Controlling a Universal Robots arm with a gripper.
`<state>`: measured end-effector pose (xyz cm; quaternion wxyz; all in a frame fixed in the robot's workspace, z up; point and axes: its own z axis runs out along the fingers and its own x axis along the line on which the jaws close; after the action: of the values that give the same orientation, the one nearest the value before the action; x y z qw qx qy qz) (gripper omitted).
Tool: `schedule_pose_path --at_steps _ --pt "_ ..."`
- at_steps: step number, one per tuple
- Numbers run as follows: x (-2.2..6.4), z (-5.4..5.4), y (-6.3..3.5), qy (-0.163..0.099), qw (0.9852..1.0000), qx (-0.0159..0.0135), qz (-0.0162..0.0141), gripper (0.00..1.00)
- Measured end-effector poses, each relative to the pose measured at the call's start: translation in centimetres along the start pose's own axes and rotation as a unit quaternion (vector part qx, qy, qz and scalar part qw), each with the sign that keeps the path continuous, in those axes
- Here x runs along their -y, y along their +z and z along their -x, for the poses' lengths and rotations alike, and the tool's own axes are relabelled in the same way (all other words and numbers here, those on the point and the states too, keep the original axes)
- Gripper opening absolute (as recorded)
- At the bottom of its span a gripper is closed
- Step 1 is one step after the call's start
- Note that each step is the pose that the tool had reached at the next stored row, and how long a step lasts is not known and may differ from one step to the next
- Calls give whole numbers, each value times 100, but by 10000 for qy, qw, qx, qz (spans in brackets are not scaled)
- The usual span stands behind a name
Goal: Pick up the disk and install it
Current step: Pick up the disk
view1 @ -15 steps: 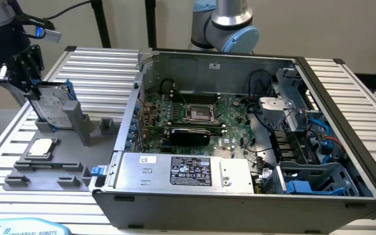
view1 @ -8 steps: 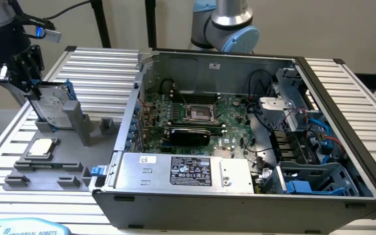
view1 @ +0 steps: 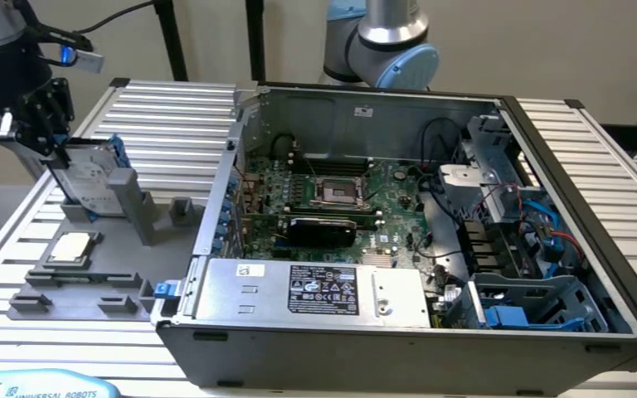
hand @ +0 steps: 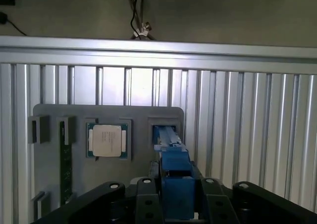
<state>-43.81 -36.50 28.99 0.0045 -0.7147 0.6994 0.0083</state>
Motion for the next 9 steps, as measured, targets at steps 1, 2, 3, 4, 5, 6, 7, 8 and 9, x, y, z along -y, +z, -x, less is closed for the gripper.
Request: schedule_pose_path --at_steps 1,2,3,4,5,6,7,8,9 --pt "0 -7 -1 0 10000 0 1 33" --pt "0 -17 -1 0 10000 1 1 33" --pt "-1 -28 -1 1 10000 1 1 33" --pt "-1 -38 -1 0 10000 2 0 33" --pt "-1 -48 -1 0 10000 3 0 33" --pt "-1 -57 -1 0 10000 3 0 33" --pt "-1 -64 -2 0 10000 3 0 33" --pt "-2 -69 -2 0 10000 4 1 33" --pt "-2 -73 -2 0 10000 5 1 33"
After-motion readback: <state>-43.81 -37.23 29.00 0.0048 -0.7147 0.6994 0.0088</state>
